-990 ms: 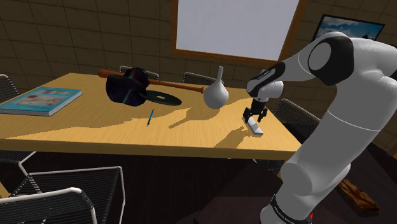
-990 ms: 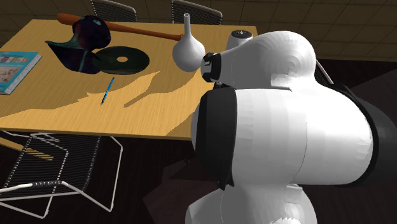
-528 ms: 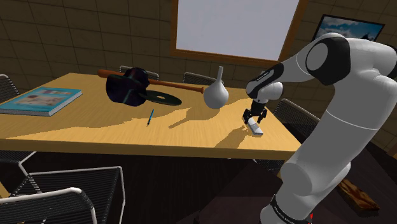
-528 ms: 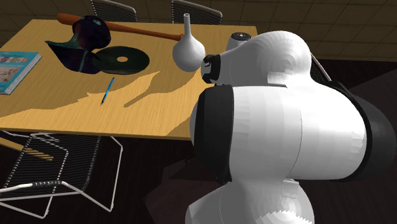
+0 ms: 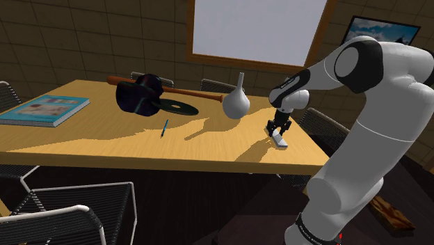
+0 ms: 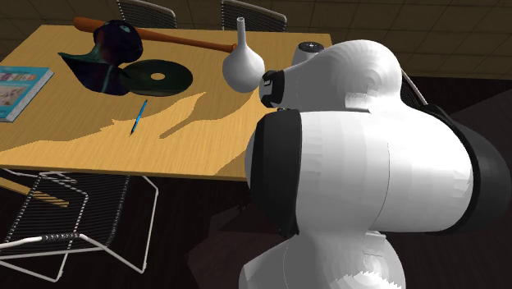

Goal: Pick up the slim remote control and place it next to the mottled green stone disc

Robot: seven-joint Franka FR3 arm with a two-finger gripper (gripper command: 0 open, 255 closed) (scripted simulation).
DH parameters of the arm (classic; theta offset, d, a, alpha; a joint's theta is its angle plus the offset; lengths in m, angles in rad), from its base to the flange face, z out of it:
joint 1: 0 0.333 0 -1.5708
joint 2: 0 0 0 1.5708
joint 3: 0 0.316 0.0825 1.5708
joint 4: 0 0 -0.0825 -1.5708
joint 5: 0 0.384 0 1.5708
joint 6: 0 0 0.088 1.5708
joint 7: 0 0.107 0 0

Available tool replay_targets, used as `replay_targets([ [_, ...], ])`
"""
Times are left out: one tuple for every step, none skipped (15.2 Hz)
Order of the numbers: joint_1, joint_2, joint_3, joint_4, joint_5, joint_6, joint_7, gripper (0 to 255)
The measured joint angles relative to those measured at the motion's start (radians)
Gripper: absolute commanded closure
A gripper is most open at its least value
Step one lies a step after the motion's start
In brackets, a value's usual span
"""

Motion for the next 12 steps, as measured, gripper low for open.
replay_targets([
  [0.0,0.0,0.0,0.0,0.0,0.0,0.0,255],
  [0.0,0.0,0.0,0.0,0.0,0.0,0.0,255],
  [0.0,0.0,0.0,0.0,0.0,0.0,0.0,255],
  [0.0,0.0,0.0,0.0,0.0,0.0,0.0,255],
  [0.0,-0.003,0.0,0.003,-0.002,-0.006,0.001,255],
  [0.0,-0.011,0.0,0.009,-0.006,-0.019,0.004,255],
  [0.0,-0.022,0.0,0.01,-0.012,-0.03,0.007,255],
  [-0.001,-0.03,-0.001,0.013,-0.017,-0.041,0.009,255],
  [-0.001,-0.035,0.0,0.021,-0.019,-0.053,0.011,255],
  [0.0,-0.045,0.001,0.027,-0.024,-0.069,0.016,255],
  [0.001,-0.054,0.002,0.033,-0.029,-0.083,0.021,255],
  [0.0,-0.059,0.002,0.041,-0.031,-0.095,0.021,255],
])
